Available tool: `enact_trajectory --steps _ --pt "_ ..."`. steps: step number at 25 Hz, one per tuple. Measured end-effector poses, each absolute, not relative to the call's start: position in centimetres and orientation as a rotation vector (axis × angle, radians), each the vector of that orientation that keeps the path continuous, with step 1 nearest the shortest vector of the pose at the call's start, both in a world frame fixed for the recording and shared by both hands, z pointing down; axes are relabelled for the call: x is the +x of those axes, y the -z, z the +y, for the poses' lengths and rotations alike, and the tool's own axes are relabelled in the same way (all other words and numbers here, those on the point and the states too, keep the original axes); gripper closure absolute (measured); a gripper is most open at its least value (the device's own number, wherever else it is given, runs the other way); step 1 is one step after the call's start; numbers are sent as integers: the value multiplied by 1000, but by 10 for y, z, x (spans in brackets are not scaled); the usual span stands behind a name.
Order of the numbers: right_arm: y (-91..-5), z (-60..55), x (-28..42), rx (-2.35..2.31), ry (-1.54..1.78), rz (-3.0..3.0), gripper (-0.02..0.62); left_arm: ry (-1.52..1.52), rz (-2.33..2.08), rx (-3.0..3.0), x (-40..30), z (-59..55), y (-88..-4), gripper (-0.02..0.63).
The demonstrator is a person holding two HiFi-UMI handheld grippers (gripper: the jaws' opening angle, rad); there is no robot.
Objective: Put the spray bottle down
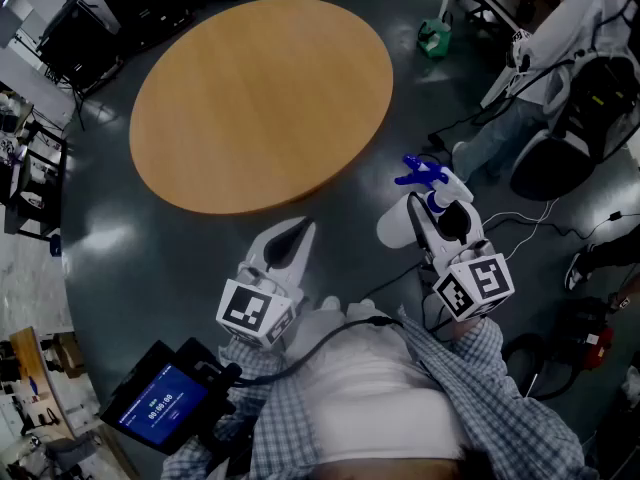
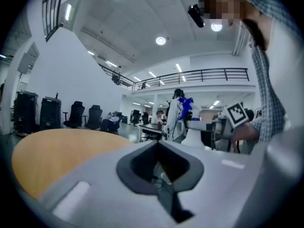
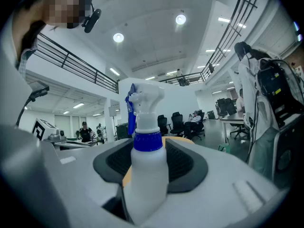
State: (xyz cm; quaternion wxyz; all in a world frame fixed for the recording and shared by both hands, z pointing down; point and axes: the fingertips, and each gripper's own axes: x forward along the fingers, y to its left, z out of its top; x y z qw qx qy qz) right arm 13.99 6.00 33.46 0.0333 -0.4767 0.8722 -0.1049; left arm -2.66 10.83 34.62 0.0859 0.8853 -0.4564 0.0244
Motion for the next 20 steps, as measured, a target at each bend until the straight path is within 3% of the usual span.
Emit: enact_trajectory --steps 20 --pt "-339 55 140 -1395 304 2748 397 -31 -1456 2617 -21 107 -341 606"
